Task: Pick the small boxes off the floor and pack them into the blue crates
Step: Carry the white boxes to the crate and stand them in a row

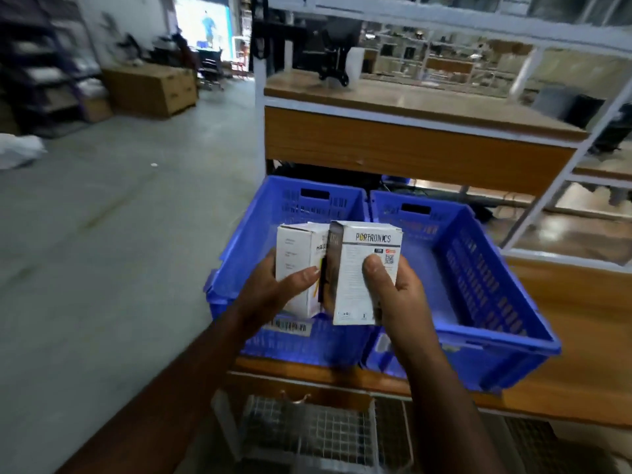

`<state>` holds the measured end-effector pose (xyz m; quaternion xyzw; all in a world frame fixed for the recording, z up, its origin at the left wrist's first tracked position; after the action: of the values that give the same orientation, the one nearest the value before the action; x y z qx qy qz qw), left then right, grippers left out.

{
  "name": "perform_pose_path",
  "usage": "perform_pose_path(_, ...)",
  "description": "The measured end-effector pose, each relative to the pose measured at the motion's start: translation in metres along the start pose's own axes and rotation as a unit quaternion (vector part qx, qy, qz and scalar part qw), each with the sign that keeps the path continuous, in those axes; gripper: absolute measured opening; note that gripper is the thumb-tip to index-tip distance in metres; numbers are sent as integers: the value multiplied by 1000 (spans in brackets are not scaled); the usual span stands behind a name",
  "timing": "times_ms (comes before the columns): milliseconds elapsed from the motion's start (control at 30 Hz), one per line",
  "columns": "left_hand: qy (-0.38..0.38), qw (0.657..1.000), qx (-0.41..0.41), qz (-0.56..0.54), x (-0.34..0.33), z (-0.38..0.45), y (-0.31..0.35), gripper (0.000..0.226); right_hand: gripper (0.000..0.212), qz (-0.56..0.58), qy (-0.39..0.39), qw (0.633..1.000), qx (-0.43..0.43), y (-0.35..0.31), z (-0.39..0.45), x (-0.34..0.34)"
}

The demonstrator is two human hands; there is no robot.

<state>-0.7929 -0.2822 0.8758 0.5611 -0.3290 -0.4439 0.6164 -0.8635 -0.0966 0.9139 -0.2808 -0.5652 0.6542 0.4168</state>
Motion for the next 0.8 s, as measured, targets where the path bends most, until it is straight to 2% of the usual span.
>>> perform_pose_path(167, 56, 998, -6, -11, 17, 43, 6, 43, 42, 14, -51, 999, -7, 14, 57, -1)
perform_pose_path(267, 102, 994, 12, 23, 33, 74, -6, 52, 58, 29, -14, 998, -46, 35, 95, -4)
perform_pose_path(333, 144, 985, -1, 98, 47, 101, -14, 69, 63, -6, 22, 998, -65, 48, 123, -8)
perform_pose_path(400, 164, 966, -23, 201, 57, 130, -17, 90, 70, -29, 55, 996, -63, 56, 150, -16)
perform_pose_path(467, 141, 941, -42, 306, 63, 165, -23, 98, 86, -110, 88, 989, -42, 60, 176, -28)
perform_pose_path(533, 123, 913, -45, 387, 69, 202, -33, 84, 88, -209, 127, 969, -27, 70, 203, -41)
perform_pose_path(600, 114, 895, -28, 430, 80, 232, -51, 76, 75, -215, 158, 963, -43, 85, 229, -55)
perform_pose_path(667, 99, 876, -22, 471, 90, 254, -72, 72, 63, -206, 171, 958, -101, 109, 251, -67)
perform_pose_path(800, 78, 810, -8, 581, 100, 280, -107, 68, 61, -223, 187, 939, -181, 156, 275, -83)
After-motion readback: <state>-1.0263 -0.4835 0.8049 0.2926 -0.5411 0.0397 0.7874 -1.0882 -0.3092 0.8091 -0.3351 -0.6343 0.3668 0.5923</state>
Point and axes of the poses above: each hand's wrist, its own z-axis towards the middle knuckle, its own x-axis out of the back of the hand, y = z × x, the point moved 4 cm from there along z, towards the middle knuckle, and after that the axes turned 5 degrees about -z, right-handed, at the moved point
